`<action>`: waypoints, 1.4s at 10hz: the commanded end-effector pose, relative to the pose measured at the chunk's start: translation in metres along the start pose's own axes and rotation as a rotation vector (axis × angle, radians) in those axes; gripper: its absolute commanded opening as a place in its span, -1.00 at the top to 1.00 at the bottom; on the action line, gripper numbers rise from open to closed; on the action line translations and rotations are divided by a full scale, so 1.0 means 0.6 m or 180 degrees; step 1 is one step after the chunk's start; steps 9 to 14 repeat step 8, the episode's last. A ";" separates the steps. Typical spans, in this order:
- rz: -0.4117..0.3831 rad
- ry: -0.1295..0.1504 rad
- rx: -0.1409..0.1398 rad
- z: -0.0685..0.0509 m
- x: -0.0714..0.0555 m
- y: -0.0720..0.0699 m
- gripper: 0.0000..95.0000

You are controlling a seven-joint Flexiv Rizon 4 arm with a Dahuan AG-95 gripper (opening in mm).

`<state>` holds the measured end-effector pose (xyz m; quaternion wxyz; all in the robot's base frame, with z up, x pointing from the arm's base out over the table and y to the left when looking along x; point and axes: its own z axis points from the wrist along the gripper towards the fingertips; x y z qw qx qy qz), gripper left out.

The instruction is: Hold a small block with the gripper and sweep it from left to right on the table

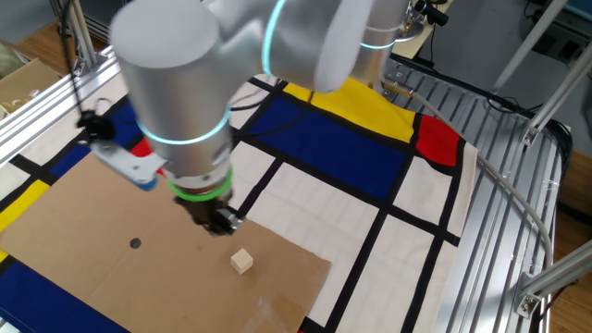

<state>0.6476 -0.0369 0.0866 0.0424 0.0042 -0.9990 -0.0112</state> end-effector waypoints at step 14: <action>-0.0137 -0.0036 -0.0053 0.007 -0.015 -0.047 1.00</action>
